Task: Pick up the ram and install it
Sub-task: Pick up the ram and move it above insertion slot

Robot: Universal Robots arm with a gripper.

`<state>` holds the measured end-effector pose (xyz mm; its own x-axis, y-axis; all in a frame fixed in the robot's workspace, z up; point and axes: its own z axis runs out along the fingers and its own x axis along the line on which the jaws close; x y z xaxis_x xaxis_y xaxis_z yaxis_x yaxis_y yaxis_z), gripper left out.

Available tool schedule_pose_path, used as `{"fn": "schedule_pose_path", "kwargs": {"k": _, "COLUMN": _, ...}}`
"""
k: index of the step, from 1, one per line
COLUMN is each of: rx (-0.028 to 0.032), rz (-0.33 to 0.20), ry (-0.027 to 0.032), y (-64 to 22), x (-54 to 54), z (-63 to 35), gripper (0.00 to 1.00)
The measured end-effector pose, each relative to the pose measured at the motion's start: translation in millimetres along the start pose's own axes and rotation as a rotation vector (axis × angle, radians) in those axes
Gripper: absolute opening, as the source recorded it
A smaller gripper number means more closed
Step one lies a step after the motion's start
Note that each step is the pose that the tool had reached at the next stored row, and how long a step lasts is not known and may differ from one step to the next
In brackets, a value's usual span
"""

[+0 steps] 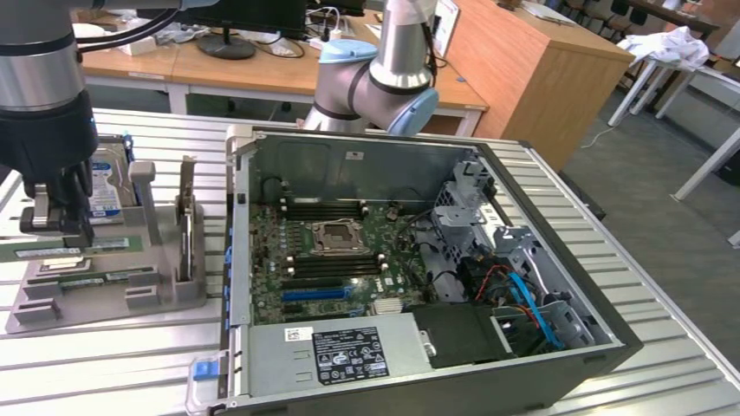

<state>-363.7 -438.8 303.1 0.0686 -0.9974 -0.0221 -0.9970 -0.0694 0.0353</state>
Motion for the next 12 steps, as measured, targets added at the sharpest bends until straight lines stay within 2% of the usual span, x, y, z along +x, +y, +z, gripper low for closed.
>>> {"fn": "schedule_pose_path", "kwargs": {"k": 12, "rx": 0.0000, "rz": 0.000, "ry": 0.0000, "y": 0.2, "x": -0.2, "z": -9.5, "gripper": 0.12}}
